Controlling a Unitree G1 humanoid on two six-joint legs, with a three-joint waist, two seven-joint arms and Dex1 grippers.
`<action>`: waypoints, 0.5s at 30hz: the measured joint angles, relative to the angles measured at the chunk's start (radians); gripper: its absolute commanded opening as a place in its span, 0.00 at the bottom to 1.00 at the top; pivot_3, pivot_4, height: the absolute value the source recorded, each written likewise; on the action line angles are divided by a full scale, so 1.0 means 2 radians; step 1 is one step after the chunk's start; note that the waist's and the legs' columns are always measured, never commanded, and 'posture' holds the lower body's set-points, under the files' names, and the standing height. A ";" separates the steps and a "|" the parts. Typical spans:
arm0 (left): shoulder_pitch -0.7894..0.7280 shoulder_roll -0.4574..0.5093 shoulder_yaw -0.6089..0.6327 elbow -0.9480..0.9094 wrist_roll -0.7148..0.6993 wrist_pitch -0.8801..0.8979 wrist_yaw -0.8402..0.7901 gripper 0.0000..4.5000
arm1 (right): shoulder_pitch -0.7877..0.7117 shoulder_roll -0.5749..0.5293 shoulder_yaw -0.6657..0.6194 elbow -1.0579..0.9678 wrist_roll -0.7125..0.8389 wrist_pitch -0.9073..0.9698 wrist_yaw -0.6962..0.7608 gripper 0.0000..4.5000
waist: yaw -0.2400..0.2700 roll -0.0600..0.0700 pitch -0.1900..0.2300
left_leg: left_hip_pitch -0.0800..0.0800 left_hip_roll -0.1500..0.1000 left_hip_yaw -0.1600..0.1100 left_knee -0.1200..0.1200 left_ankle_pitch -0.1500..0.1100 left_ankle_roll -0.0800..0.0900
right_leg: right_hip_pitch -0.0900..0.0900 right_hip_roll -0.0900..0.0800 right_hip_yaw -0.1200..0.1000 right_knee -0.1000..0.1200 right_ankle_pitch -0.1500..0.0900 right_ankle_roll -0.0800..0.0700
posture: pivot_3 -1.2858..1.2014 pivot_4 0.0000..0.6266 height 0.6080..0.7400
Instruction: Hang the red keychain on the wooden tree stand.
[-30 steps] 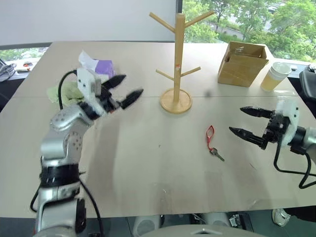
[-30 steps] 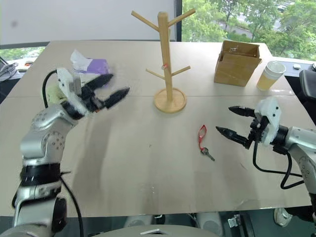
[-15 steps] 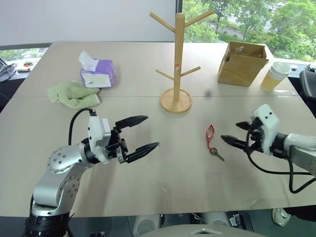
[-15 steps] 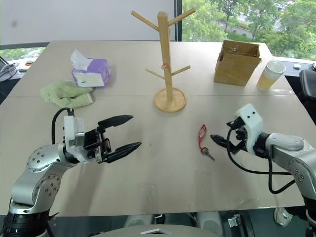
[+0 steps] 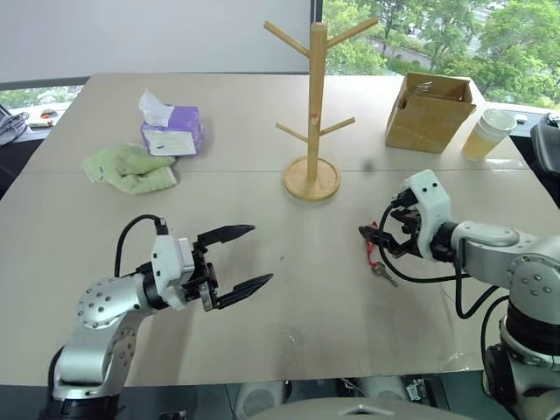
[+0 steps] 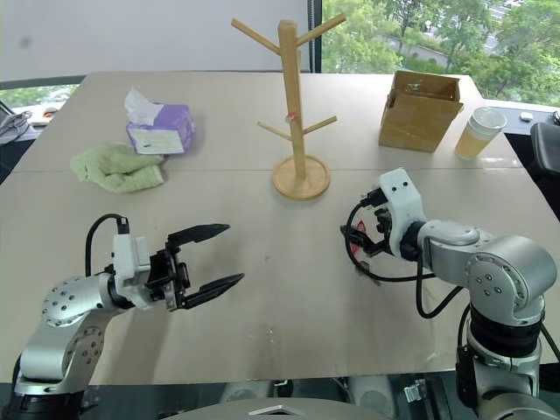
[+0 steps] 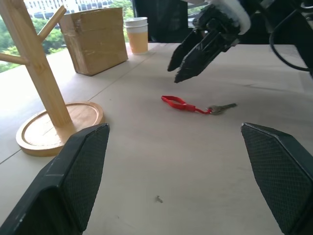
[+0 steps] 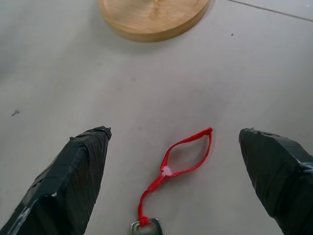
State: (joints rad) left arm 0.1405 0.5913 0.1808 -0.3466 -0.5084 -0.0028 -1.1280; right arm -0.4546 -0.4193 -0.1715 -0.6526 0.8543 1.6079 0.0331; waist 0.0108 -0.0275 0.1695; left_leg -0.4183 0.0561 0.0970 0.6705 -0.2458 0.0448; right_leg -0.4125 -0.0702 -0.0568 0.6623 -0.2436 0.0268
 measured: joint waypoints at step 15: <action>-0.005 -0.016 -0.033 0.043 0.027 -0.035 0.011 0.99 | 0.015 0.001 0.042 0.044 0.169 0.000 -0.183 1.00 | -0.001 0.000 0.000 | 0.000 0.000 0.000 0.000 0.000 0.000 | 0.000 0.000 0.000 0.000 0.000 0.000 | 0.52 0.24 1.00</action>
State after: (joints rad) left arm 0.1309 0.5597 0.1157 -0.2605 -0.4536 -0.0731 -1.1064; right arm -0.4252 -0.4182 -0.0878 -0.5648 1.1924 1.6079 -0.3333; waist 0.0085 -0.0274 0.1694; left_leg -0.4184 0.0565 0.0970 0.6700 -0.2459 0.0450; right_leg -0.4129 -0.0703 -0.0565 0.6621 -0.2436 0.0268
